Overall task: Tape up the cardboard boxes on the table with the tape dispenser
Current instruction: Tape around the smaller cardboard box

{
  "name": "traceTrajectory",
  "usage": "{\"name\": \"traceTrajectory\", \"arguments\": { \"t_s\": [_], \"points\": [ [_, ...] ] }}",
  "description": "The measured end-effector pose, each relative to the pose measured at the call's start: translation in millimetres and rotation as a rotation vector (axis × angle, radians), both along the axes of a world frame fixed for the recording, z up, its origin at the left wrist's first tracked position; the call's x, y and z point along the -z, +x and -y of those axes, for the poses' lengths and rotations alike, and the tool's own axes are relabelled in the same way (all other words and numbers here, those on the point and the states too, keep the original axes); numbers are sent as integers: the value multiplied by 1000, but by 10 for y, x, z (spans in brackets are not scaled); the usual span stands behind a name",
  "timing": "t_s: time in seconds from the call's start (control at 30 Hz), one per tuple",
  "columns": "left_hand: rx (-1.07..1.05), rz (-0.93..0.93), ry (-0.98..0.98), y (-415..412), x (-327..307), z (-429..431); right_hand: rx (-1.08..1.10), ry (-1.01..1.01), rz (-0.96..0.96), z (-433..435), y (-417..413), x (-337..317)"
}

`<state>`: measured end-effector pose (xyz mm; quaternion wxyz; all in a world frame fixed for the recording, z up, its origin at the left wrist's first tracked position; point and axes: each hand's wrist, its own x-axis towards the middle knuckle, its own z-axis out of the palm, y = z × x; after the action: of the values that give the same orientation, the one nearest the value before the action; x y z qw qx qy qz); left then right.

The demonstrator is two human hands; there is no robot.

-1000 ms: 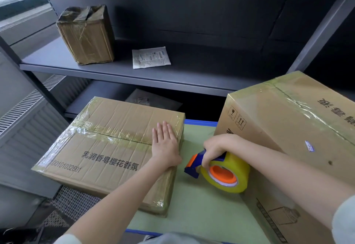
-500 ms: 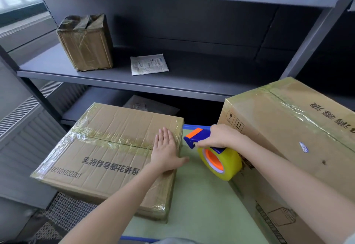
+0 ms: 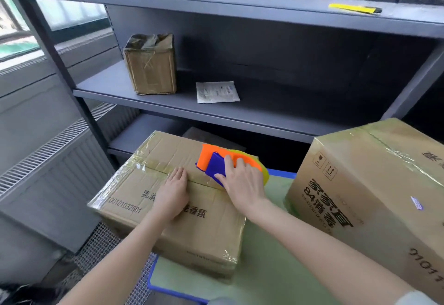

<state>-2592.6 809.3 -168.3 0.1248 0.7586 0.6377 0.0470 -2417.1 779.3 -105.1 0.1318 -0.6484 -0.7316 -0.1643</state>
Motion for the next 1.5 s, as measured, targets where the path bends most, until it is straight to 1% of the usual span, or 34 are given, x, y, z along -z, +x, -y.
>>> {"name": "traceTrajectory", "arguments": {
  "t_s": [0.17, 0.3, 0.4, 0.5, 0.57, 0.6, 0.63, 0.7, 0.8, 0.87, 1.0, 1.3, 1.4, 1.5],
  "points": [
    [-121, -47, 34, -517, -42, -87, -53, -51, -21, -105, -393, 206],
    [-149, -170, 51, -804, -79, -188, -127, -105, -19, -126, -499, 377],
    [-181, -182, -11, -902, -95, -276, -134, -98, -2, -125, -503, 416],
    [-168, -191, 0, -957, -123, -354, -77, -32, 16, -108, -550, 442],
    [-172, -158, -23, -995, -141, -421, -141, 22, -14, -39, -627, 485],
    [-177, -146, -47, -1003, -149, -454, -205, 17, -26, 19, -685, 509],
    [-177, -151, -61, -1007, -150, -481, -275, -17, -37, 90, -758, 529],
    [-171, -180, -56, -996, -137, -510, -341, -175, -81, 200, -918, 590],
    [-168, -209, -42, -976, -97, -517, -258, -412, -202, 236, -1040, 652],
    [-169, -212, -41, -961, -98, -510, -236, -488, -233, 220, -1061, 611],
    [-175, -193, -46, -962, -117, -478, -218, -590, -80, 231, -1129, 460],
    [-216, -198, -58, -921, -138, -356, -249, -746, 87, 288, -1127, 368],
    [-280, -207, -41, -826, -149, -209, -305, -783, 155, 274, -956, 282],
    [-347, -260, -9, -605, -134, 8, -350, -837, 200, 217, -570, 166]
  ]
}}
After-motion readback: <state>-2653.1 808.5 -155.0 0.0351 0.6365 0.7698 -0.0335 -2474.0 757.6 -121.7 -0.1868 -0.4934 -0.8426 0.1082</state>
